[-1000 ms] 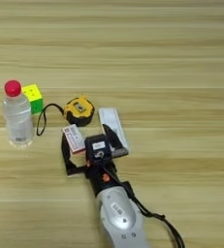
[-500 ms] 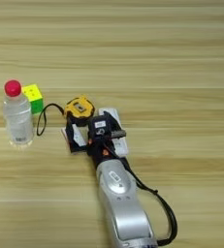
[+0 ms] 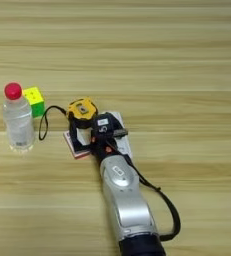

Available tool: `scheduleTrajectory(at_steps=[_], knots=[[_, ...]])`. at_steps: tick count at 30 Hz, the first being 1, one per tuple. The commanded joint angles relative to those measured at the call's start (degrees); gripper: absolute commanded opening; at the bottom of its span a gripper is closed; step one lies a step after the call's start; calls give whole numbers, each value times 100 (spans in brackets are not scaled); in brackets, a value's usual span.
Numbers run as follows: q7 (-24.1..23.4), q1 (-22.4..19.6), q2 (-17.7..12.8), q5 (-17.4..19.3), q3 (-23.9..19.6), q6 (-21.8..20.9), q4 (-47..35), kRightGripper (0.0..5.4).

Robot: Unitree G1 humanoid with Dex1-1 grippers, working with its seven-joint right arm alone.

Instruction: Move the objects on the table

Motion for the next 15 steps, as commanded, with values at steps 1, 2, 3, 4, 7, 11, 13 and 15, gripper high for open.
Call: scheduleTrajectory(at_steps=[1,2,3,4,7,11,13,15], knots=[[17,-421,-28,10,-72,-221,-135,538],[30,-432,-28,4,-67,-226,-124,538],[39,-444,-27,1,-63,-230,-109,538],[48,-465,-24,-3,-58,-238,-87,538],[72,-529,-20,-16,-39,-260,-12,538],[82,-666,-12,-25,-42,-291,116,538],[100,-743,-6,-31,-39,-313,195,538],[116,-833,2,-44,-27,-341,323,538]])
